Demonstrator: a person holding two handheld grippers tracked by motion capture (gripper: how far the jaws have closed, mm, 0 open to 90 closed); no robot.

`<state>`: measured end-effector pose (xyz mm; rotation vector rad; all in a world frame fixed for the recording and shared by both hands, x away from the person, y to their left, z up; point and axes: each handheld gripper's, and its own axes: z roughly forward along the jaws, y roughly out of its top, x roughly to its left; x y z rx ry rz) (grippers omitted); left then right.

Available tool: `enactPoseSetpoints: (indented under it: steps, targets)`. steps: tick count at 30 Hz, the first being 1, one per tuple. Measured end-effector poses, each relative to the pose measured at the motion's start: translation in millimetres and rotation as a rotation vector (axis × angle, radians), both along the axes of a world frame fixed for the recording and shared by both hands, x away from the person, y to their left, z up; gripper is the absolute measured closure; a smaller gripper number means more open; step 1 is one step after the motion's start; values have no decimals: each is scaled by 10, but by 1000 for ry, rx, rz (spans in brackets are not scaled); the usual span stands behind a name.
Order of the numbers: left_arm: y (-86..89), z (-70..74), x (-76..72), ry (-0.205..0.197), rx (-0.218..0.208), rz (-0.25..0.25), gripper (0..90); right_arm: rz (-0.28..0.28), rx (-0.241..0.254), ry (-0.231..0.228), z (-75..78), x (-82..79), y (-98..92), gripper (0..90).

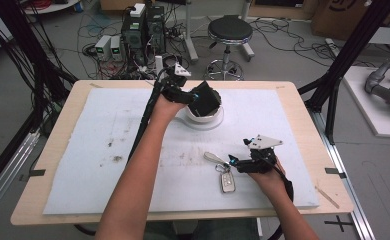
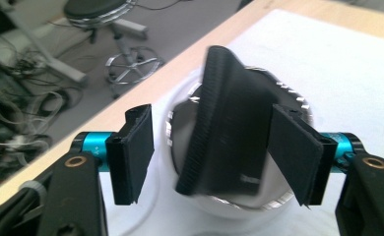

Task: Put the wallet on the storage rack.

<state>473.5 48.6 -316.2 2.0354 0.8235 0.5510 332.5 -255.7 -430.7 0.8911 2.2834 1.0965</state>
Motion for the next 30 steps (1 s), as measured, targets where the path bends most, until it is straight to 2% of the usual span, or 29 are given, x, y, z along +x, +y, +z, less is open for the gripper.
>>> enactPoseSetpoints:
  steps: [3, 13, 23, 30]
  targets:
    - [63, 16, -95, 11, -28, -10, 326, 6, -4, -3, -1, -9, 10, 188]
    - [366, 48, -512, -33, -114, -71, 265, 7, -9, 0, -7, -3, 12, 188]
    - [730, -160, -834, -26, -151, -73, 238, 5, -13, 0, -7, 0, 7, 188]
    - [1024, -396, -1116, -37, -190, -62, 234, 7, -9, 6, -9, -3, 13, 188]
